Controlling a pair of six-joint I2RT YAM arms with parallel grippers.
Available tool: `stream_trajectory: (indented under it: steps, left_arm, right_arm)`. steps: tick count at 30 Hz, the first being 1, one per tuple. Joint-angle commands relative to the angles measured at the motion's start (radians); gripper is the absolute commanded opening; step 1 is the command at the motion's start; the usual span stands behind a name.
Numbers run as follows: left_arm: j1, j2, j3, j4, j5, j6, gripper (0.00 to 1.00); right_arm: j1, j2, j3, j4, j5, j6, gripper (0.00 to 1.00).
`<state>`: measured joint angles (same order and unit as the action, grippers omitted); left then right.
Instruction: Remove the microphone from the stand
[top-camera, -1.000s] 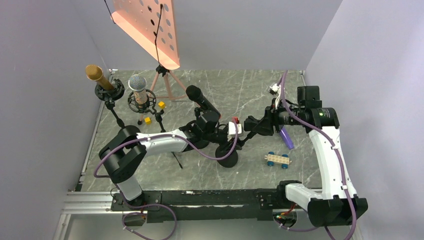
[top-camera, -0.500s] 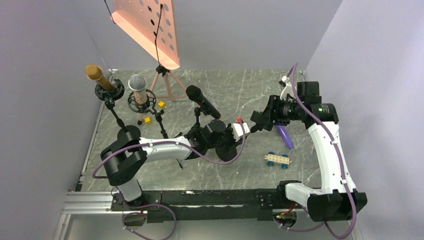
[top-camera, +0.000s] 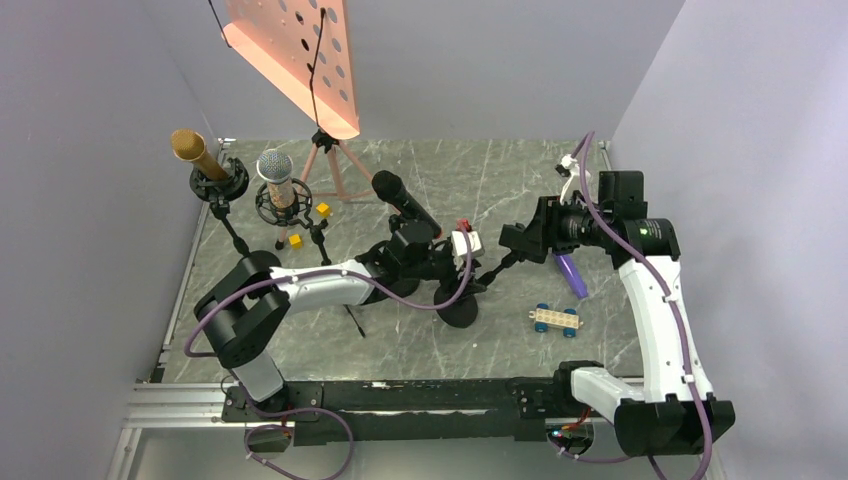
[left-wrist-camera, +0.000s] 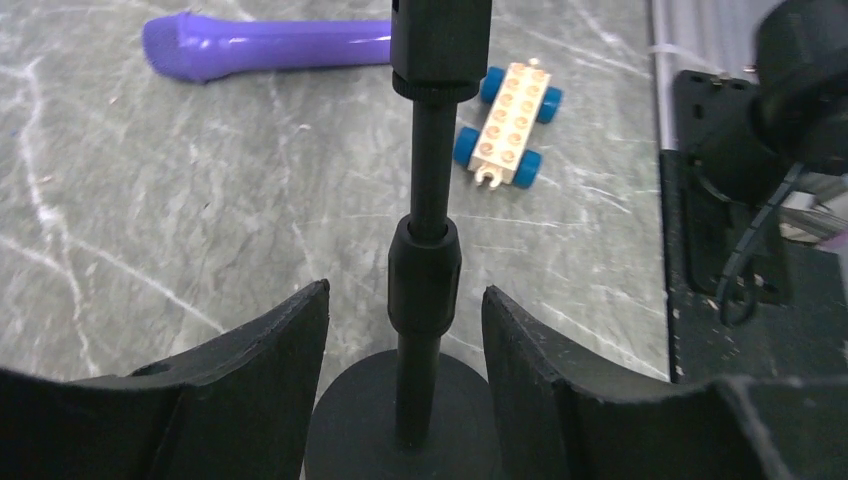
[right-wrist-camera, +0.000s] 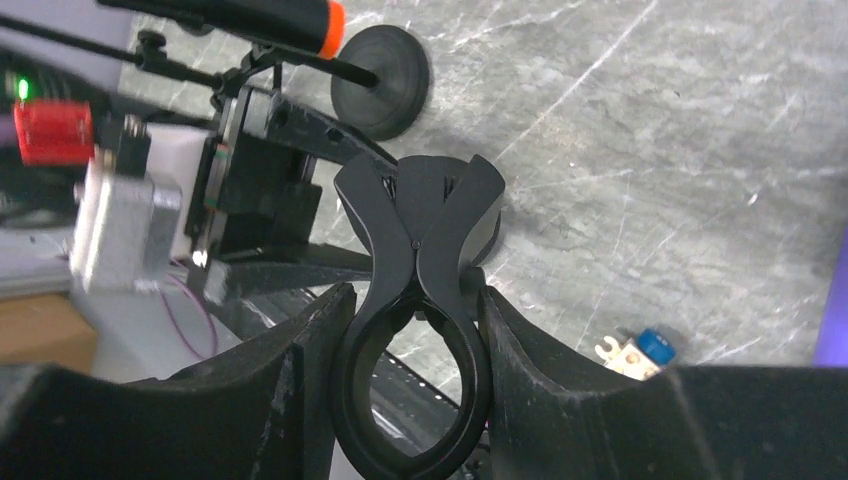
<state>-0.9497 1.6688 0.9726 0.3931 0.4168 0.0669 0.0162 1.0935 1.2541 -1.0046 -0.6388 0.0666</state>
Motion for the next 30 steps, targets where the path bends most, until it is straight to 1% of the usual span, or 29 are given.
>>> stream_trajectory:
  steps: [1, 3, 6, 10, 11, 12, 14, 15, 16, 18, 19, 20, 21, 22, 23, 25, 26, 27, 29, 30]
  left_arm:
    - [0.040, 0.013, 0.033, 0.083, 0.315, -0.012, 0.61]
    - [0.043, 0.035, 0.050, 0.083, 0.358, -0.007, 0.60]
    - [0.041, 0.062, 0.067, 0.107, 0.371, -0.016, 0.57]
    - [0.014, 0.104, 0.100, 0.126, 0.341, -0.007, 0.54]
    - [0.004, 0.114, 0.117, 0.120, 0.327, 0.008, 0.49]
    - [-0.007, 0.123, 0.134, 0.109, 0.304, 0.023, 0.38]
    - [-0.020, 0.134, 0.158, 0.094, 0.231, 0.048, 0.11]
    - [-0.025, 0.134, 0.159, 0.099, 0.175, 0.052, 0.01]
    - [-0.029, 0.130, 0.153, 0.110, 0.112, 0.056, 0.00]
    - [-0.044, 0.115, 0.136, 0.125, -0.053, 0.073, 0.00]
    - [-0.055, 0.108, 0.124, 0.140, -0.183, 0.071, 0.00]
    - [-0.070, 0.108, 0.123, 0.141, -0.328, 0.062, 0.00]
    - [-0.081, 0.121, 0.140, 0.127, -0.457, 0.037, 0.00]
    - [-0.086, 0.144, 0.166, 0.112, -0.546, 0.005, 0.00]
    - [-0.087, 0.166, 0.194, 0.084, -0.593, -0.045, 0.00]
    - [-0.087, 0.208, 0.256, 0.014, -0.627, -0.059, 0.00]
    - [-0.087, 0.217, 0.274, -0.009, -0.637, -0.099, 0.00]
    - [-0.083, 0.217, 0.278, -0.022, -0.626, -0.107, 0.00]
    - [-0.071, 0.194, 0.256, -0.023, -0.561, -0.089, 0.00]
    - [-0.062, 0.175, 0.237, -0.021, -0.517, -0.082, 0.08]
  right_arm:
    - [-0.005, -0.078, -0.017, 0.126, -0.138, -0.132, 0.00]
    - [-0.005, -0.092, -0.024, 0.145, -0.158, -0.134, 0.00]
    - [-0.005, -0.084, -0.024, 0.143, -0.176, -0.129, 0.00]
    - [-0.005, -0.080, -0.037, 0.145, -0.197, -0.124, 0.00]
    - [-0.005, -0.083, -0.043, 0.150, -0.195, -0.120, 0.00]
    - [-0.005, -0.085, -0.048, 0.155, -0.192, -0.114, 0.00]
    - [-0.005, -0.082, -0.048, 0.153, -0.178, -0.100, 0.00]
    - [-0.005, -0.078, -0.044, 0.152, -0.152, -0.082, 0.00]
    - [-0.005, -0.075, -0.039, 0.153, -0.101, -0.033, 0.00]
    - [-0.005, -0.058, -0.024, 0.139, 0.065, 0.096, 0.00]
    - [-0.009, -0.039, -0.003, 0.097, 0.174, 0.171, 0.00]
    - [-0.042, -0.013, 0.020, 0.041, 0.235, 0.231, 0.00]
    - [-0.100, 0.005, 0.025, 0.004, 0.217, 0.269, 0.00]
    - [-0.145, 0.017, 0.025, -0.007, 0.177, 0.293, 0.00]
    - [-0.169, 0.031, 0.029, -0.014, 0.169, 0.315, 0.00]
    - [-0.183, 0.063, 0.037, -0.012, 0.168, 0.334, 0.00]
    - [-0.184, 0.074, 0.032, -0.001, 0.156, 0.333, 0.00]
    - [-0.184, 0.080, 0.025, 0.011, 0.140, 0.330, 0.00]
    - [-0.185, 0.078, 0.006, 0.046, 0.077, 0.304, 0.00]
    - [-0.184, 0.070, -0.003, 0.070, 0.034, 0.279, 0.00]
